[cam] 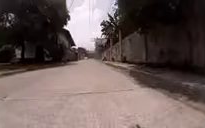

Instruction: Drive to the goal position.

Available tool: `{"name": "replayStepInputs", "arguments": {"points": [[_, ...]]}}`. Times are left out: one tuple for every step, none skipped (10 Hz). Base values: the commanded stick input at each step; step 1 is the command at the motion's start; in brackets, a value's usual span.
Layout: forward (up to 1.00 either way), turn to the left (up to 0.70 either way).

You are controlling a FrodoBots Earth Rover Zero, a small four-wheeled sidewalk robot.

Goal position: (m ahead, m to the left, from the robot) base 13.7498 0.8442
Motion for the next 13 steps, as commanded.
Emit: {"name": "replayStepInputs", "arguments": {"points": [[1.00, 0.00], [1.00, 0.00], [1.00, 0.00], [1.00, 0.00], [1.00, 0.00], [1.00, 0.21], [1.00, 0.33], [1.00, 0.11], [1.00, 0.05], [1.00, 0.00], [1.00, 0.00], [1.00, 0.00], [1.00, 0.00]]}}
